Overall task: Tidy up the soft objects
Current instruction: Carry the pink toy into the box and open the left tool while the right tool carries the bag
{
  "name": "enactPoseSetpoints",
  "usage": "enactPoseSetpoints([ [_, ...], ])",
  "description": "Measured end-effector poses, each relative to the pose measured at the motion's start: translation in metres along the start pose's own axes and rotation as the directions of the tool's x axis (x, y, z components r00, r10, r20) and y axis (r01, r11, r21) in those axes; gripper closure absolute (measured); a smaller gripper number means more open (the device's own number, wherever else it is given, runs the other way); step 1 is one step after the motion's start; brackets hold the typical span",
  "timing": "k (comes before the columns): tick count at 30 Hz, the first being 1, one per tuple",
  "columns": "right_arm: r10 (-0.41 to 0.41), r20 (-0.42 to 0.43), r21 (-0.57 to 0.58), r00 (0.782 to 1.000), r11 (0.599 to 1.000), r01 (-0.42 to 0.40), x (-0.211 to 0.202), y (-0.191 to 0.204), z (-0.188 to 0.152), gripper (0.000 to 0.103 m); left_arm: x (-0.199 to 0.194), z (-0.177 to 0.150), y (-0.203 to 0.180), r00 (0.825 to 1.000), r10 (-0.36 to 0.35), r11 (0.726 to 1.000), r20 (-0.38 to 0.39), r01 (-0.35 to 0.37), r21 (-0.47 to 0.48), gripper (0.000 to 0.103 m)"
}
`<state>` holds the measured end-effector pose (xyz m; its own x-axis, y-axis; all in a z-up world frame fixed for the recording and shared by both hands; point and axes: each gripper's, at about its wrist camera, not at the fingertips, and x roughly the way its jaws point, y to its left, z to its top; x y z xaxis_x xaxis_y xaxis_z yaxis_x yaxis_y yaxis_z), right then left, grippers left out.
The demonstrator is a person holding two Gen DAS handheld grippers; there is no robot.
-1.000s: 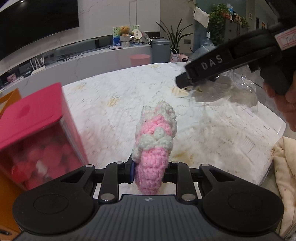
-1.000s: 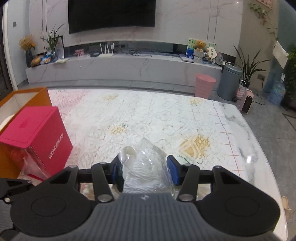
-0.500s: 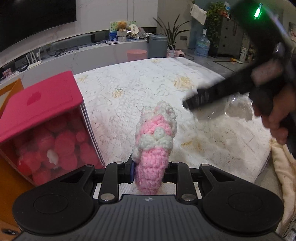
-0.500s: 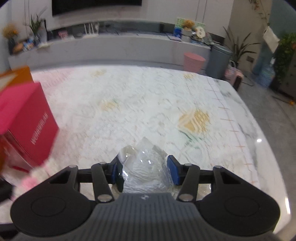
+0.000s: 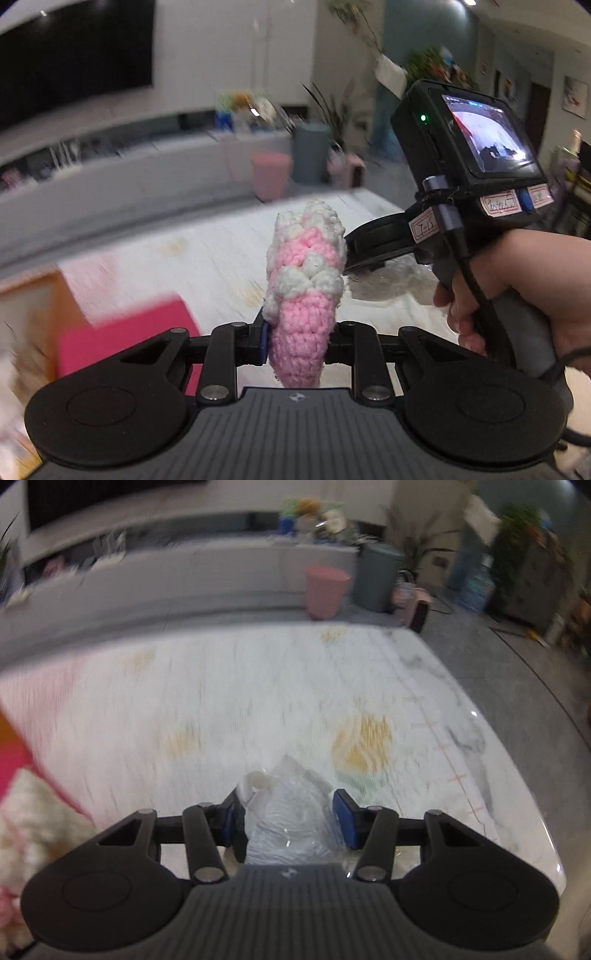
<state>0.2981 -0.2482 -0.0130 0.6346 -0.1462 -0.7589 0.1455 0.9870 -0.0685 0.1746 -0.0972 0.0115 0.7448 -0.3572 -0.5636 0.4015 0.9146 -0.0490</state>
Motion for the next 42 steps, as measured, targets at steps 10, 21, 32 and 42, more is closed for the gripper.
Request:
enactPoseSetpoints([
  [10,0.155,0.119,0.033,0.981,0.986,-0.16,-0.055,0.12,0.076,0.052,-0.037,0.029,0.097,0.971,0.23,0.971,0.062,-0.224,-0.088,0.075],
  [21,0.432,0.06,-0.213,0.9,0.886,-0.411,-0.092,0.266,0.062,0.052,-0.055,-0.014,0.189,0.911,0.41,0.897,-0.049,-0.412,-0.159,0.075],
  [32,0.444,-0.072,-0.339,0.893,0.831,-0.44,-0.067,0.303,0.017,0.052,-0.048,-0.046,0.238,0.901,0.4,0.872,-0.168,-0.431,-0.234,0.071],
  [42,0.462,-0.063,-0.353,0.885,0.819,-0.452,-0.067,0.297,0.013,0.052,-0.057,-0.046,0.238,0.888,0.442,0.858,-0.123,-0.459,-0.229,0.032],
])
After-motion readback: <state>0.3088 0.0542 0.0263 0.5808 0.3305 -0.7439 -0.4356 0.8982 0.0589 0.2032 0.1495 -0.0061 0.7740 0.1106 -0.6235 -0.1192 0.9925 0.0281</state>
